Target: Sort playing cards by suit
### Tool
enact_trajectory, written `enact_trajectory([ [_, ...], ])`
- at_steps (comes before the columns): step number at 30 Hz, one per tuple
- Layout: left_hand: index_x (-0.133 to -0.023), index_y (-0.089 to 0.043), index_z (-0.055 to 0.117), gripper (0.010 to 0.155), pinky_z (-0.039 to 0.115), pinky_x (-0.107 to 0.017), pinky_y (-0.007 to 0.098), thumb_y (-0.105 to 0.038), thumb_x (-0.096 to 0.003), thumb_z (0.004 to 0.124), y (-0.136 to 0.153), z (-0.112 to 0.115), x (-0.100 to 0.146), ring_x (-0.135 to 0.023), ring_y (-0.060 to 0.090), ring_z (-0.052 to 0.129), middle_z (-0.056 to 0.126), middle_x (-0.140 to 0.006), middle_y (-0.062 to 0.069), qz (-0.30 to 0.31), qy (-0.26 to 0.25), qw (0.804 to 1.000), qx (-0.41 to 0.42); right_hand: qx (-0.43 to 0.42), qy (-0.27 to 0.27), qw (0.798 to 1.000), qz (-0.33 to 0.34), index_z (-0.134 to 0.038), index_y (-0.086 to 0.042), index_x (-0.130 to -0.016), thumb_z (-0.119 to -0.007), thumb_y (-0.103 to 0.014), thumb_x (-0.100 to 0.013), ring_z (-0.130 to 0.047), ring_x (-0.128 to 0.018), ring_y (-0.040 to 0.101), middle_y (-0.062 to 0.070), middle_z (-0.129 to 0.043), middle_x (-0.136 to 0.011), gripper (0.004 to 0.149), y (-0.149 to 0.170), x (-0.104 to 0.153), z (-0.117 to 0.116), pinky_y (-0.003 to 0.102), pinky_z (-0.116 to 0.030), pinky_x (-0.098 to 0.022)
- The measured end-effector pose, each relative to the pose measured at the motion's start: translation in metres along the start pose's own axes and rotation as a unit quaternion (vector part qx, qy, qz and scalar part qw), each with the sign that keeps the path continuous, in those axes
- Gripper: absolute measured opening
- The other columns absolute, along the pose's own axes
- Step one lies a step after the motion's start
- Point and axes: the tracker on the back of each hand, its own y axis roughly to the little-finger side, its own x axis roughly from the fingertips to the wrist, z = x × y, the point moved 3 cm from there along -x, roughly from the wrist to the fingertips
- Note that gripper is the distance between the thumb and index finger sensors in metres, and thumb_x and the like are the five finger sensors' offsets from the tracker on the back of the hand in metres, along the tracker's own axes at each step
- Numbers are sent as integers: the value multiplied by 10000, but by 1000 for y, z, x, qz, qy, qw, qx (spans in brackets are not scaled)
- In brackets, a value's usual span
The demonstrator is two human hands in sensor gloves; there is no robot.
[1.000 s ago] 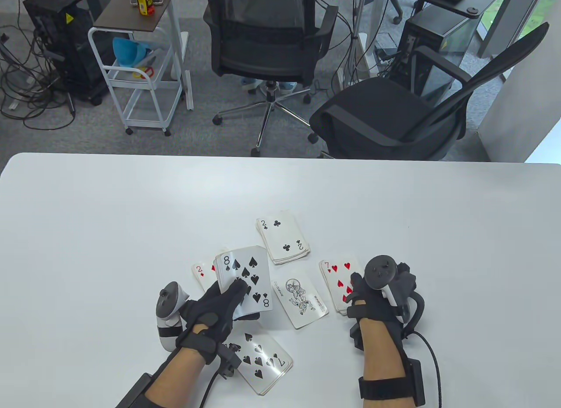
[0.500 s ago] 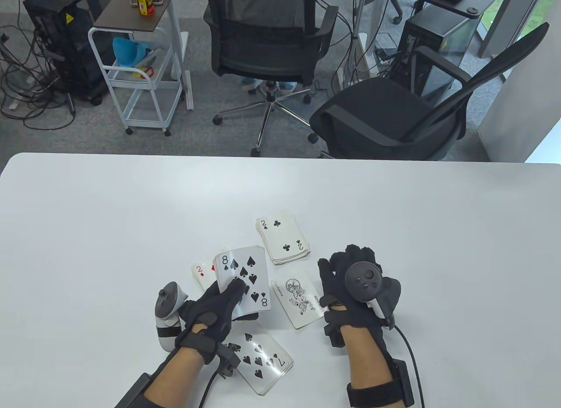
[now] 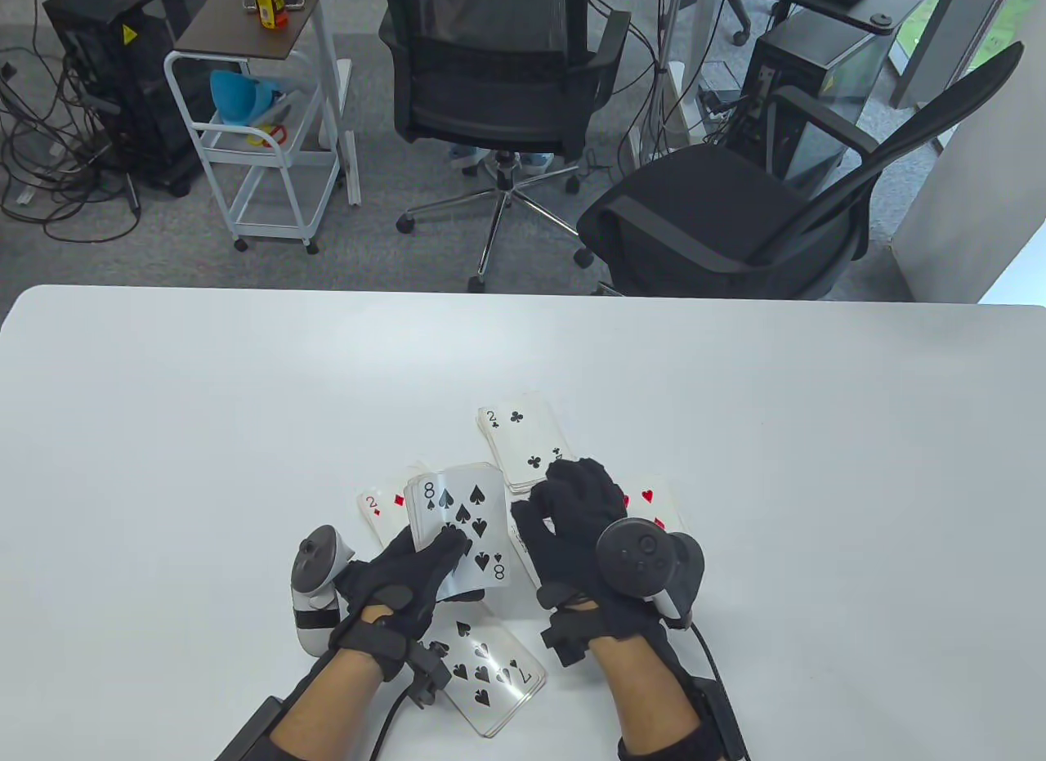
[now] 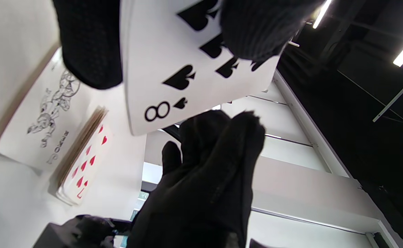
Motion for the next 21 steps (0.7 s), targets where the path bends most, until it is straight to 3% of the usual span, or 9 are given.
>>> enact_trajectory([
  [5, -1019, -264, 691, 513, 944, -494, 390, -452, -569, 849, 1, 2, -1, -787, 266, 998, 879, -958, -21, -3, 8, 1000, -9, 7, -19, 1000, 5, -701, -92, -918, -777, -561, -556, -411, -1022, 547, 229, -553, -1093, 597, -7, 3, -16, 743, -351, -669],
  [11, -1014, -267, 702, 513, 948, -484, 384, -463, -565, 853, 2, 3, -1, -773, 263, 1008, 892, -947, -27, -3, 16, 1000, -12, 8, 16, 1000, 16, -770, -86, -760, -863, -517, -517, -540, -991, 529, 206, -663, -1028, 504, -12, 5, -16, 728, -430, -670],
  [21, -1030, -263, 679, 534, 933, -498, 394, -524, -578, 793, 6, 2, -3, -793, 277, 988, 868, -968, -15, -7, 25, 1000, 8, -20, 40, 999, 29, -841, -26, -728, -785, -363, -562, -629, -973, 495, 192, -744, -993, 380, -14, 5, -10, 718, -464, -675],
])
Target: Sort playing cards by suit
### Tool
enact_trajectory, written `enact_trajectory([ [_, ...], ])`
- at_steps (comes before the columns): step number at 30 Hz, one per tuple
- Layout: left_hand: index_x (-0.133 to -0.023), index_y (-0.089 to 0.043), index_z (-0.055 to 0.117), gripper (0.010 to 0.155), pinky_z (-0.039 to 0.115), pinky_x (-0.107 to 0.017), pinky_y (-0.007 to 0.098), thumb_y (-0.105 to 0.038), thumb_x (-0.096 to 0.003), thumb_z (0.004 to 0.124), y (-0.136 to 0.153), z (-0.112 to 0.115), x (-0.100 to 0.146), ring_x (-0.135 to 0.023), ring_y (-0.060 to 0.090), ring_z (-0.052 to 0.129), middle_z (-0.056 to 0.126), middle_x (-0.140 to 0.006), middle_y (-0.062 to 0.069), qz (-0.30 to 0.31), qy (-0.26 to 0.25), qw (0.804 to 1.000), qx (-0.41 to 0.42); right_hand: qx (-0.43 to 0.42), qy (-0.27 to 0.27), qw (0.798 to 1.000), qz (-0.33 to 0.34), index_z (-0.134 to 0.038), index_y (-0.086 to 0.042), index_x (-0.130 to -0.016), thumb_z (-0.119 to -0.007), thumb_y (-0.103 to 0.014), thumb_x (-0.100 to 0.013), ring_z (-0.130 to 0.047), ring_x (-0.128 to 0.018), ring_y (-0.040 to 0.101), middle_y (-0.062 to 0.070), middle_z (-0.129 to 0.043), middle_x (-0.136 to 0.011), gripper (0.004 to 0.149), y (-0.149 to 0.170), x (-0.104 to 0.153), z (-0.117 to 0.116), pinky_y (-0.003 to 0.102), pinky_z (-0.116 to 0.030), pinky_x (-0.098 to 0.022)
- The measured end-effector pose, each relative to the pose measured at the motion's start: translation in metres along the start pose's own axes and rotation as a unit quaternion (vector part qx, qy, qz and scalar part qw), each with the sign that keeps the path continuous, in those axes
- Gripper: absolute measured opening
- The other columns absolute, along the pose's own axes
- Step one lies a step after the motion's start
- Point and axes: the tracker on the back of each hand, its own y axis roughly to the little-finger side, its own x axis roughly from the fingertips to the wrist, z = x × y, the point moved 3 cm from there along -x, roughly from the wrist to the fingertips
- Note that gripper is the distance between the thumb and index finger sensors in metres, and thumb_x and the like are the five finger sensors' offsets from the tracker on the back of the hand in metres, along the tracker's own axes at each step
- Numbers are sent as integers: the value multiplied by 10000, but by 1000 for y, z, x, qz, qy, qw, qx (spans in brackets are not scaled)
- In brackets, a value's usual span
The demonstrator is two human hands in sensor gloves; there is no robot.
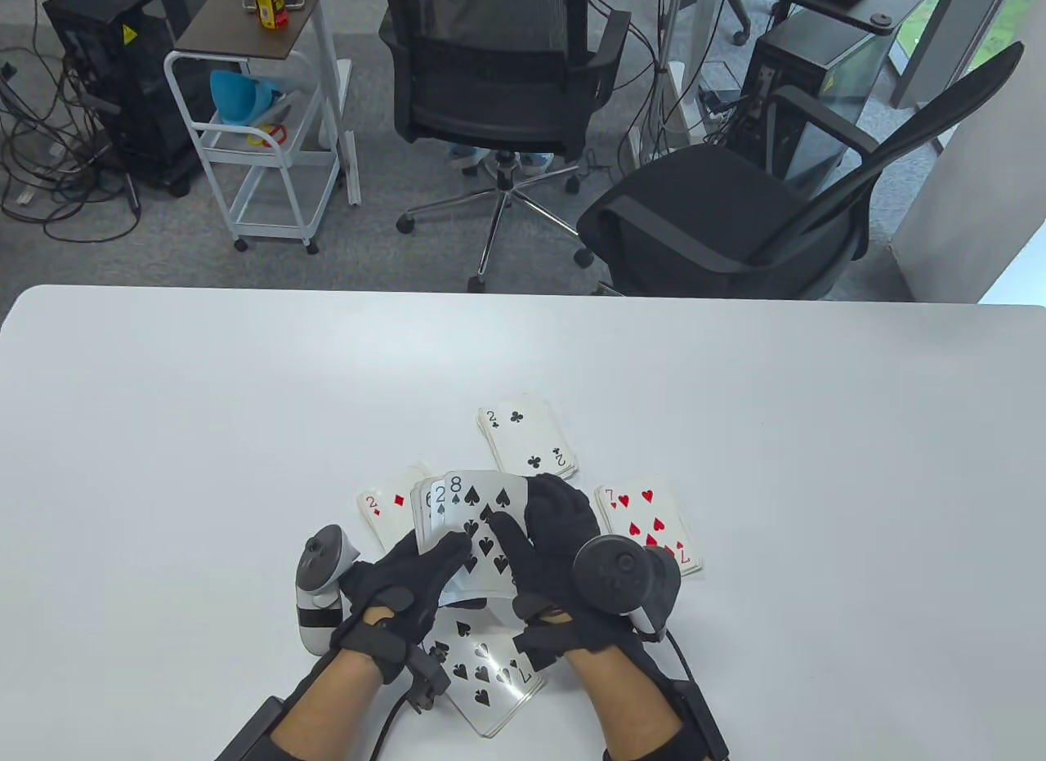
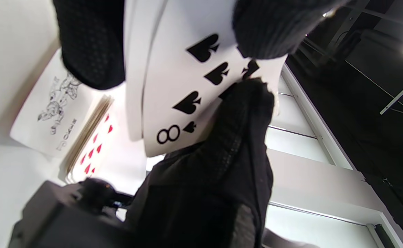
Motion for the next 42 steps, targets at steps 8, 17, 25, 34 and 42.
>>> enact_trajectory([
  [8, -1050, -277, 647, 541, 922, -518, 400, -529, -587, 770, 0, 0, 0, -828, 287, 958, 832, -1004, -19, -3, 10, 1000, 6, -15, 10, 1000, -11, -896, -58, -763, -763, -361, -568, -625, -969, 498, 190, -729, -1012, 385, 7, 0, 3, 718, -466, -670],
  [17, -1050, -277, 645, 536, 921, -522, 400, -526, -590, 763, -4, -12, 2, -830, 288, 956, 828, -1007, -19, 11, -14, 999, 50, -24, 37, 998, -47, -793, -96, -857, -866, -381, -539, -627, -966, 496, 183, -689, -1026, 433, 27, -3, 14, 717, -467, -671],
  [25, -1044, -276, 656, 528, 922, -521, 397, -528, -590, 759, -25, -35, 8, -823, 280, 963, 842, -995, -25, 57, -50, 993, 87, -50, -35, 989, -138, -879, -59, -806, -816, -332, -569, -541, -986, 532, 215, -661, -1043, 367, 57, -8, 21, 736, -408, -668],
  [34, -1043, -277, 658, 527, 921, -522, 398, -528, -591, 759, -30, -43, 11, -823, 279, 963, 843, -993, -24, 68, -64, 991, 95, 27, -311, 941, -134, -868, -49, -839, -861, -310, -580, -213, -1040, 560, 263, -458, -1135, 368, 32, -2, -33, 770, -212, -654],
  [42, -1042, -274, 658, 527, 921, -521, 398, -526, -590, 760, -29, -42, 11, -820, 281, 964, 843, -992, -23, 66, -64, 992, 86, 145, -400, 903, -67, -851, -41, -853, -870, -309, -582, -174, -1048, 543, 259, -431, -1145, 382, -3, 18, -90, 770, -181, -653],
])
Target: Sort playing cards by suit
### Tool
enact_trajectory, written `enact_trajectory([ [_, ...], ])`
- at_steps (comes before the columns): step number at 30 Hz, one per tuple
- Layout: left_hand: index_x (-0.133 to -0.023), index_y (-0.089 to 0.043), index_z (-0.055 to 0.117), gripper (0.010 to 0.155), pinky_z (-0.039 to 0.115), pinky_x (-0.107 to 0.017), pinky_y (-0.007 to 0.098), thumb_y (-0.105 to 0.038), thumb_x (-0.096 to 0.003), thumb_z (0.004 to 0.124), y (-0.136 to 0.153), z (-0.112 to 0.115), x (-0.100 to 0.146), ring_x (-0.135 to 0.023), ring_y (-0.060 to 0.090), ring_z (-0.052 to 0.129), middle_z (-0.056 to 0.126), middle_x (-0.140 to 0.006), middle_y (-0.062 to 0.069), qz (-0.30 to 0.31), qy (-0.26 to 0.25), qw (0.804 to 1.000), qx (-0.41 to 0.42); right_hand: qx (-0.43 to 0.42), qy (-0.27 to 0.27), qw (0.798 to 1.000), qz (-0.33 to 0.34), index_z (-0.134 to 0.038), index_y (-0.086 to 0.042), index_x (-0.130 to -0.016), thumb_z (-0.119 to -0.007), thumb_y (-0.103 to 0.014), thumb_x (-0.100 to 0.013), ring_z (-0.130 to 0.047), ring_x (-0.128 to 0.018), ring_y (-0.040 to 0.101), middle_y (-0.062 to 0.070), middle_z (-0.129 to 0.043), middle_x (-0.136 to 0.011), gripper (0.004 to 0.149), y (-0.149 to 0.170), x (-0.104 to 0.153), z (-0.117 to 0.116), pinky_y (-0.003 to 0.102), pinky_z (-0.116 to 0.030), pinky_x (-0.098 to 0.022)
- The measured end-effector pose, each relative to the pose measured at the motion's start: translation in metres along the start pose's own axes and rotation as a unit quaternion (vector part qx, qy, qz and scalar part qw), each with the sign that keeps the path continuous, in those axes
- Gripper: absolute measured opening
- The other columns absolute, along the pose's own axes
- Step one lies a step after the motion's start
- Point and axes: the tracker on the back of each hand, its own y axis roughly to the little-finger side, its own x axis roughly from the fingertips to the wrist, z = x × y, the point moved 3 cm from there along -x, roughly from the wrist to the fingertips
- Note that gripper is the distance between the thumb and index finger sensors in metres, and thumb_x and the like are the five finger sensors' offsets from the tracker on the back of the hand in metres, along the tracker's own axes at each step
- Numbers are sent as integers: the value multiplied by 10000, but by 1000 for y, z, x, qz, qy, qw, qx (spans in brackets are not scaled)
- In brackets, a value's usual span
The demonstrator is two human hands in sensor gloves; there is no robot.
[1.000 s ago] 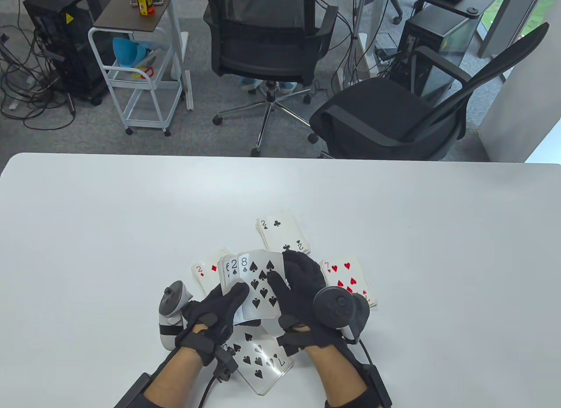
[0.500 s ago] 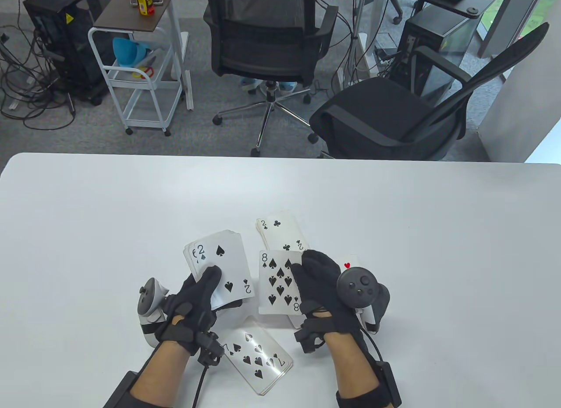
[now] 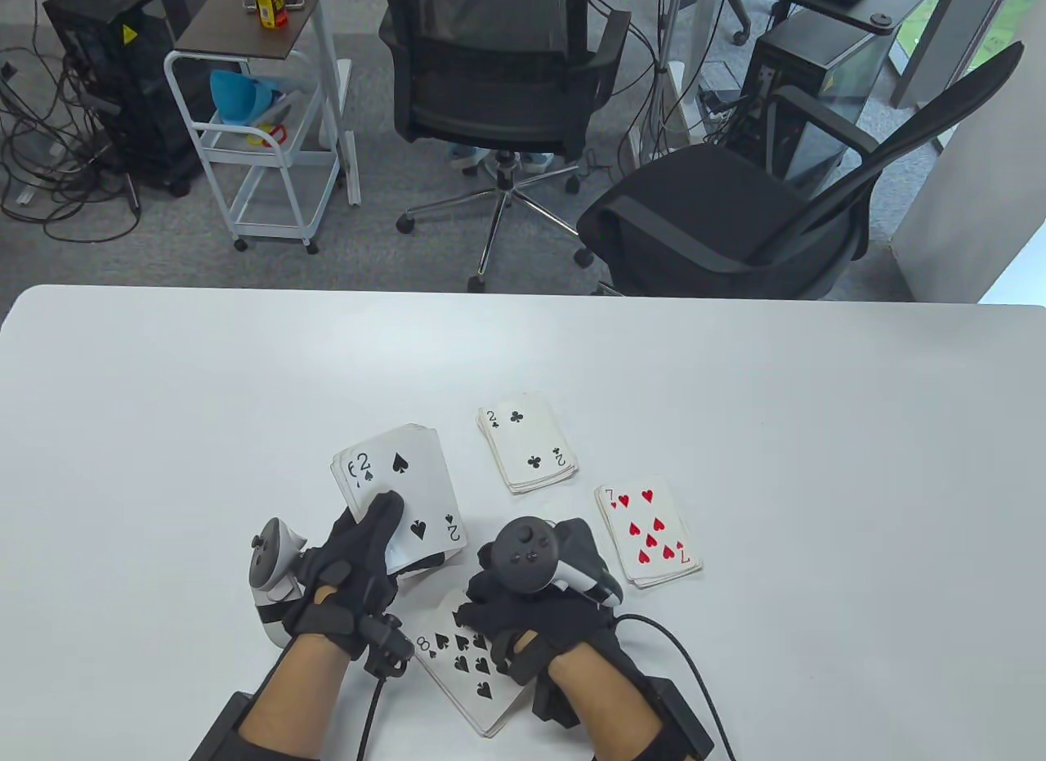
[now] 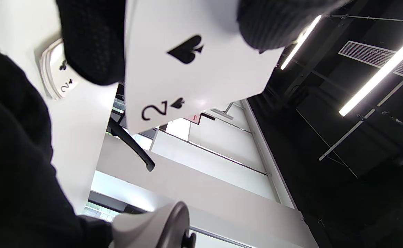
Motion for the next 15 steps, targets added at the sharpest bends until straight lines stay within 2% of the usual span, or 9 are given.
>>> enact_trajectory([
  [3, -1040, -274, 660, 526, 920, -522, 399, -526, -590, 760, 0, 0, 0, -821, 280, 963, 843, -992, -22, 1, -1, 1000, -6, 106, 30, 994, -21, -837, -44, -839, -885, -326, -570, -193, -1048, 540, 256, -446, -1138, 393, -4, -7, -11, 769, -198, -653],
  [5, -1040, -272, 662, 527, 921, -521, 399, -526, -589, 761, 1, 1, 0, -821, 280, 964, 844, -992, -21, 0, 0, 1000, -14, 144, 38, 988, -37, -821, -49, -838, -892, -333, -566, -197, -1048, 539, 255, -449, -1134, 400, -4, -10, -16, 767, -201, -656],
  [11, -1041, -268, 659, 528, 920, -520, 402, -525, -591, 759, -3, 14, 0, -822, 282, 961, 841, -993, -18, 10, 11, 1000, -27, 172, 48, 982, -57, -793, -73, -840, -926, -380, -550, -214, -1048, 539, 255, -439, -1136, 442, -3, -9, -15, 762, -218, -663],
  [13, -1042, -270, 657, 528, 919, -521, 401, -525, -591, 759, -10, 17, 2, -823, 282, 961, 842, -992, -18, 21, 11, 999, -40, 157, 52, 985, -51, -790, -77, -839, -916, -409, -552, -227, -1045, 541, 255, -445, -1133, 456, -1, -7, -11, 760, -228, -662],
  [15, -1044, -267, 656, 530, 922, -519, 400, -526, -593, 754, -19, 20, 4, -823, 283, 961, 840, -995, -17, 27, 15, 998, -60, 113, 83, 989, -47, -801, -68, -824, -875, -429, -566, -247, -1041, 546, 262, -463, -1124, 449, 6, 0, 3, 757, -236, -661],
])
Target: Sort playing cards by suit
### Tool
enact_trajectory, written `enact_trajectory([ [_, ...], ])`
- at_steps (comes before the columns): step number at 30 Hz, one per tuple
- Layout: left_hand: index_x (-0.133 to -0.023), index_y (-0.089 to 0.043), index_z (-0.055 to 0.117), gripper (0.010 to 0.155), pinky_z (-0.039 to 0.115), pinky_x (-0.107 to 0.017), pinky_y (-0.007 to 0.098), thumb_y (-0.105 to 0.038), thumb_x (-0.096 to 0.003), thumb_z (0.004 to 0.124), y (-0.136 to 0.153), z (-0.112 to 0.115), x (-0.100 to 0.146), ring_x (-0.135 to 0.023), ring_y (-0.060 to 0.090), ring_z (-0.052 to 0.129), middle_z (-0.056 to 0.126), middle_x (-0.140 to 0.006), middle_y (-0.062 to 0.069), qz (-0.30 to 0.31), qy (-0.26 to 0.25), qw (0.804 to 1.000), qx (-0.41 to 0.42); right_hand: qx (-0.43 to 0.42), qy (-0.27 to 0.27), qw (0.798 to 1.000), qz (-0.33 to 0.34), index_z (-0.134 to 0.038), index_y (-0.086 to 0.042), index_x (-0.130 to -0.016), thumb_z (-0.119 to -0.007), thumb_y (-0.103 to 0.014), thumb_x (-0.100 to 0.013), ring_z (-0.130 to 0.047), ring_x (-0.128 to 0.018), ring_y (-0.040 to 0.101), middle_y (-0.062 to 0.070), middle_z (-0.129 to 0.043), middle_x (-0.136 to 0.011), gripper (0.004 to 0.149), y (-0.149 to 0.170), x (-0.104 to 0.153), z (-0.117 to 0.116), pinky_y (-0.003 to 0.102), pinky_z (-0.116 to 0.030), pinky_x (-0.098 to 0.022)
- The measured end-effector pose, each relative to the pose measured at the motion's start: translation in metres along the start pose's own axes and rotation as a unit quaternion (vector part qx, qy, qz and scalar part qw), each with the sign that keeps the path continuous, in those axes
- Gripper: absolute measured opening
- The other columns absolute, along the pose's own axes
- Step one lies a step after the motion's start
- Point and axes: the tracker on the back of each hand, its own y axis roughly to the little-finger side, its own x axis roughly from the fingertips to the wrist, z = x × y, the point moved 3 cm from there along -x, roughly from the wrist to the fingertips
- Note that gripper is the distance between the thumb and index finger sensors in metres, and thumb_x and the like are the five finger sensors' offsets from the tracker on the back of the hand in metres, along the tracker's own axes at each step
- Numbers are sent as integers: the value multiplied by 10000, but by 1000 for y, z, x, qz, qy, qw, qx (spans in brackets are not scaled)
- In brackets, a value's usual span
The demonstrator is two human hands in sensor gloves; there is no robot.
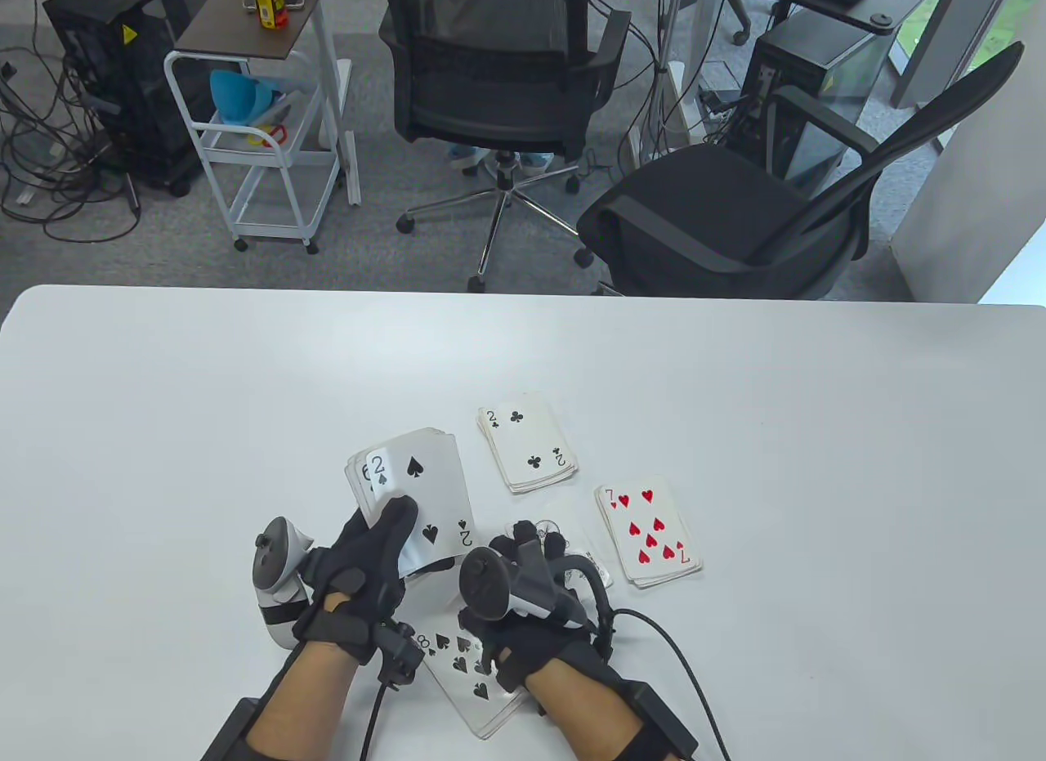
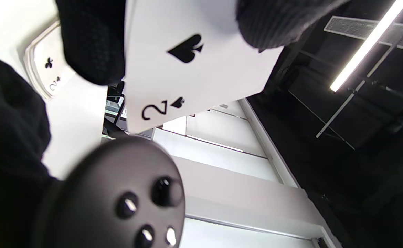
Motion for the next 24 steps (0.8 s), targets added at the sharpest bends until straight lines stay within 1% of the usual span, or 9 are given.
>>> enact_trajectory([
  [3, -1058, -266, 632, 534, 927, -517, 403, -520, -600, 738, -8, 4, 2, -830, 287, 955, 820, -1012, -8, -14, 17, 1000, -10, -63, 72, 995, -5, -821, -65, -803, -793, -461, -586, -289, -1031, 555, 263, -513, -1102, 453, 21, 7, 26, 754, -260, -660],
  [5, -1072, -303, 620, 533, 964, -466, 408, -514, -596, 736, -7, 7, 5, -836, 293, 954, 799, -1035, -20, -33, -9, 999, -13, -116, 127, 985, -3, -825, -65, -808, -766, -469, -588, -317, -1024, 559, 262, -534, -1092, 464, 35, 12, 40, 752, -278, -658],
  [6, -1068, -303, 631, 531, 975, -444, 413, -506, -590, 746, -6, 9, 6, -830, 303, 955, 805, -1029, -13, -41, -15, 999, -15, -145, 160, 976, -4, -826, -65, -816, -759, -469, -589, -330, -1023, 559, 259, -543, -1089, 469, 42, 14, 48, 753, -287, -657],
  [9, -1085, -308, 588, 542, 955, -483, 419, -502, -598, 725, 0, 19, 5, -868, 309, 919, 763, -1056, 1, -58, 19, 997, -37, -226, 243, 943, -5, -826, -64, -823, -745, -464, -587, -339, -1018, 558, 259, -545, -1084, 471, 58, 23, 64, 748, -304, -656],
  [11, -1087, -302, 582, 544, 945, -502, 420, -495, -598, 722, 7, 22, 4, -878, 308, 911, 771, -1049, 9, -63, 32, 997, -44, -255, 275, 927, 3, -826, -73, -823, -734, -463, -586, -345, -1022, 551, 249, -557, -1080, 465, 63, 28, 69, 744, -311, -659],
  [14, -1085, -290, 586, 544, 940, -508, 425, -489, -599, 728, 17, 19, 4, -877, 313, 911, 777, -1044, 11, -54, 36, 998, -23, -260, 296, 919, 19, -830, -82, -825, -728, -460, -587, -393, -1017, 546, 235, -590, -1072, 458, 65, 31, 68, 743, -331, -661],
  [19, -1073, -272, 607, 541, 932, -505, 433, -481, -594, 745, 31, 13, 2, -862, 321, 920, 793, -1030, 15, -59, 39, 997, -10, -302, 297, 905, 35, -830, -81, -824, -728, -462, -584, -421, -1012, 543, 226, -615, -1059, 462, 61, 29, 66, 741, -345, -662],
  [21, -1071, -273, 609, 540, 932, -511, 423, -488, -595, 745, 33, 8, 4, -857, 314, 927, 802, -1026, 8, -58, 42, 997, -27, -303, 296, 905, 41, -829, -81, -826, -731, -466, -583, -424, -1012, 543, 225, -618, -1059, 466, 55, 30, 66, 740, -350, -663],
  [24, -1065, -266, 620, 539, 934, -505, 422, -486, -591, 752, 35, 1, 7, -845, 313, 938, 813, -1015, 10, -57, 28, 998, -19, -291, 285, 911, 55, -823, -83, -834, -734, -479, -582, -419, -1014, 543, 224, -613, -1063, 478, 44, 30, 65, 740, -349, -664],
])
